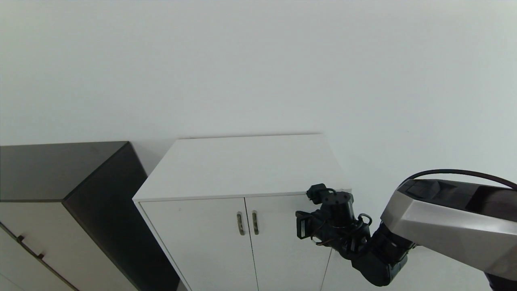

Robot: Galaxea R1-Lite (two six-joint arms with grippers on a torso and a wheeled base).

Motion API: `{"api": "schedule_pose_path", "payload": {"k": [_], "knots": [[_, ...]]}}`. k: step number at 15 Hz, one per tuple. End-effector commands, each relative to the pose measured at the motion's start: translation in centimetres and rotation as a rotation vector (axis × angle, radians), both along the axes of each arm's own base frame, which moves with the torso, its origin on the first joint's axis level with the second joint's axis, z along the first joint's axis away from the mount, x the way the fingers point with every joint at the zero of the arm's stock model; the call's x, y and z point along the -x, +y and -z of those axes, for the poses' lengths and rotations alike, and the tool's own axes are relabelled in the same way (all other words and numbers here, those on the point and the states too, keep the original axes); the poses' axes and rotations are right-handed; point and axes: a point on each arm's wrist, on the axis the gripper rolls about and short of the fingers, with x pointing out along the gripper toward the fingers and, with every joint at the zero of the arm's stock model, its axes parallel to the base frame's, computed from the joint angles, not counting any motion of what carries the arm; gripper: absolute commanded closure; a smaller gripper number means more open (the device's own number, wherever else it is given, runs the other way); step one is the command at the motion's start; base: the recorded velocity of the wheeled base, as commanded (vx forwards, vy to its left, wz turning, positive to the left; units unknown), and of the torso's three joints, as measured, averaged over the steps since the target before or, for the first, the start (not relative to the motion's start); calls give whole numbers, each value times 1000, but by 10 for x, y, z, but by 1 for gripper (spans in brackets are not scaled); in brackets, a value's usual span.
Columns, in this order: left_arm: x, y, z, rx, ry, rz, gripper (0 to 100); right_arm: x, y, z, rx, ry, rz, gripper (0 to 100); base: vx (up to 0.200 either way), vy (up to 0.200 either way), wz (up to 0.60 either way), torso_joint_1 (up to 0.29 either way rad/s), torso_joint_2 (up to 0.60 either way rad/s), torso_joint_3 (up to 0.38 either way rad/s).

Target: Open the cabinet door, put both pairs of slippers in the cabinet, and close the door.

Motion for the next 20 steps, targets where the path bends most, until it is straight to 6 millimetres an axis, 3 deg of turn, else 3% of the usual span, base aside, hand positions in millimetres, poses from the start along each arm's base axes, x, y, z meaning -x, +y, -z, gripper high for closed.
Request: {"api": "schedule_pose_path", "payload": {"k": [1,5,8,11,18,19,20], "knots": [[0,0,0,0,0,1,100,12,-3,-3,-7,-13,-13,100,0,0,0,0,0,0],[0,0,0,-2,0,1,100,38,-14,-24,-2,-11,-34,100,0,0,0,0,0,0],[0,0,0,-2,0,1,100,75,-50,-57,6,-27,15,100,0,0,0,0,0,0],[0,0,0,-2,0,1,100,102,-91,-75,28,-45,140,100,0,0,0,0,0,0],[0,0,0,-3,-1,1,100,189,-199,-83,71,5,409,100,0,0,0,0,0,0],[0,0,0,-3,-1,1,100,203,-211,-86,81,25,428,100,0,0,0,0,0,0],[0,0,0,-3,-1,1,100,203,-211,-86,81,25,428,100,0,0,0,0,0,0]]}}
